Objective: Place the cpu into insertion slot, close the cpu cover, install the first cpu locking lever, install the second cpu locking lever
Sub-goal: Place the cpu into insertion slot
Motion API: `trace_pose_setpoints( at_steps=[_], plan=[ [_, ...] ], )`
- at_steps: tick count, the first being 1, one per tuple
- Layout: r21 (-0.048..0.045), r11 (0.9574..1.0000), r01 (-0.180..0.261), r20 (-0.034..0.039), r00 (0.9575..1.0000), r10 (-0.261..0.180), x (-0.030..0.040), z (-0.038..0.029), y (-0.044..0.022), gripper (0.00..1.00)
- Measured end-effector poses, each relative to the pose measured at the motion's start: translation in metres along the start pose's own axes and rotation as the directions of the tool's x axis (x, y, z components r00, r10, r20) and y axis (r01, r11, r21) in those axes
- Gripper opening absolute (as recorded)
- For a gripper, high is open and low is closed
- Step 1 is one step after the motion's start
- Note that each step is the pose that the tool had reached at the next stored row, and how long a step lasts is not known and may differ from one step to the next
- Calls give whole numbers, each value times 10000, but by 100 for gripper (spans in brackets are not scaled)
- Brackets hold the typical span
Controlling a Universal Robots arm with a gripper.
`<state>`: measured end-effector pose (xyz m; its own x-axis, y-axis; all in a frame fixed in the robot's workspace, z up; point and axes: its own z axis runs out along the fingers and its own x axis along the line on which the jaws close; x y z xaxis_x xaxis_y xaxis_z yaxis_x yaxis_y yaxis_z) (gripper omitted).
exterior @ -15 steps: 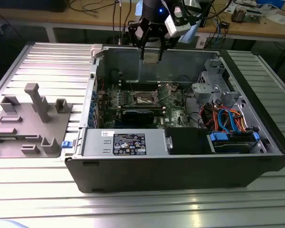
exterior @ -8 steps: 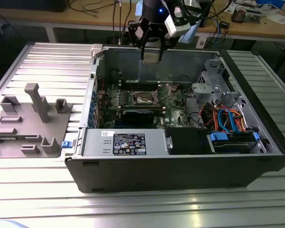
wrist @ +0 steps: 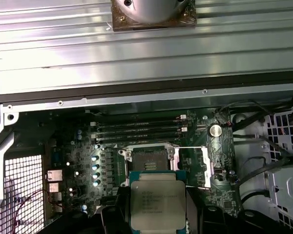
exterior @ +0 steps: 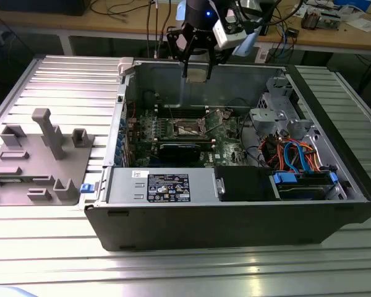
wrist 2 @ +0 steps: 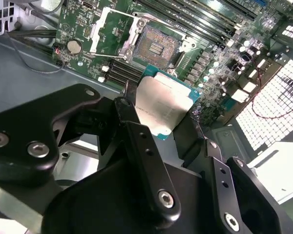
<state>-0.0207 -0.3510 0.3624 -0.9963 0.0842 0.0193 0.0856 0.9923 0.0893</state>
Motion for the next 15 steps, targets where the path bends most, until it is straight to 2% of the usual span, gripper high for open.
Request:
trace_pose_setpoints(
  at_steps=[2,9,15],
  plan=[
    [-6,9995,-326,28,9995,326,0,0,0,54],
    [-22,9949,-1010,89,9948,1010,0,0,0,54],
    [-24,9947,-1033,92,9946,1033,0,0,0,54]
  ],
)
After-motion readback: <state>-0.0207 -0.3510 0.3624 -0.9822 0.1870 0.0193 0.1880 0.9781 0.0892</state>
